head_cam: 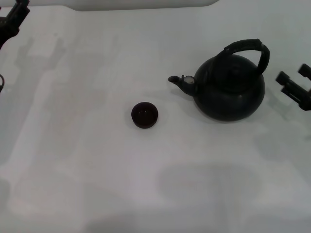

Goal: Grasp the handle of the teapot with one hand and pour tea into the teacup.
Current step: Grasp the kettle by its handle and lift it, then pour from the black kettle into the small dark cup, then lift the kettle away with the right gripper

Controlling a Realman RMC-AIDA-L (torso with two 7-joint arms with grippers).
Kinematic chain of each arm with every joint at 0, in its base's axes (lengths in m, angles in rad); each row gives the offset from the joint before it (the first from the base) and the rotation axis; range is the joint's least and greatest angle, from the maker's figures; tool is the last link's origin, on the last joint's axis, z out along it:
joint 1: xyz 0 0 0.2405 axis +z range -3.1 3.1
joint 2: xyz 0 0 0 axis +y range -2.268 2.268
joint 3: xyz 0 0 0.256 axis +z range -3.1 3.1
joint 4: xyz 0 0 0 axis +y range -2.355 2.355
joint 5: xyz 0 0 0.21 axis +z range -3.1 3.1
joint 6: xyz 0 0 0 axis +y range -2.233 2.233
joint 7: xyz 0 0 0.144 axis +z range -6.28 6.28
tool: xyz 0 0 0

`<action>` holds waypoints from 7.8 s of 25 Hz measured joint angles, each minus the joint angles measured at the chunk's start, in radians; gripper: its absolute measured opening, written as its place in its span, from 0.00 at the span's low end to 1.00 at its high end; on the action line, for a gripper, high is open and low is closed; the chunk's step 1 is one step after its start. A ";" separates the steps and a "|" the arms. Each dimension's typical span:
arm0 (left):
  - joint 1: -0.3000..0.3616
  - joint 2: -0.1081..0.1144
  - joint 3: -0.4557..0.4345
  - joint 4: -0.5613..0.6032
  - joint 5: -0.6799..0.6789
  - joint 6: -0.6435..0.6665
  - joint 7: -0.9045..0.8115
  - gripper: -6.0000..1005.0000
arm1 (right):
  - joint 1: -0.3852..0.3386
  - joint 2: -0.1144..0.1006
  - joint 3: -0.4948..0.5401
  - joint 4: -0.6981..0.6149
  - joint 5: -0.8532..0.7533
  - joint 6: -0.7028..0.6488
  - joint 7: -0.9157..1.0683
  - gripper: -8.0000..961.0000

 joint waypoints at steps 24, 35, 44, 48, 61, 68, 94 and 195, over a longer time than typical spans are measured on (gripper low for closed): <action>0.014 0.000 0.002 -0.025 -0.004 -0.025 -0.023 0.89 | 0.113 0.056 0.007 0.001 0.007 -0.030 -0.010 0.86; 0.013 0.000 0.002 -0.025 -0.004 -0.026 -0.023 0.89 | 0.118 0.057 -0.001 0.005 0.003 -0.049 -0.041 0.57; 0.006 0.000 0.002 -0.032 -0.004 -0.026 -0.023 0.89 | 0.113 0.060 -0.001 0.008 0.003 -0.045 -0.060 0.31; 0.005 0.000 0.002 -0.033 -0.004 -0.026 -0.023 0.89 | 0.112 0.060 0.000 0.009 0.003 -0.041 -0.060 0.23; 0.009 0.000 0.002 -0.037 -0.004 -0.026 -0.031 0.89 | 0.190 0.059 -0.003 0.024 -0.012 -0.007 -0.139 0.20; 0.012 0.000 0.002 -0.037 -0.004 -0.026 -0.041 0.89 | 0.231 0.062 -0.022 0.064 -0.036 -0.072 -0.203 0.18; 0.013 0.000 0.002 -0.061 -0.004 -0.025 -0.049 0.89 | 0.265 0.065 -0.052 0.157 -0.049 -0.163 -0.442 0.17; 0.007 -0.003 0.017 -0.111 -0.004 -0.024 -0.061 0.89 | 0.245 0.063 0.510 0.330 -0.771 -0.174 -0.605 0.13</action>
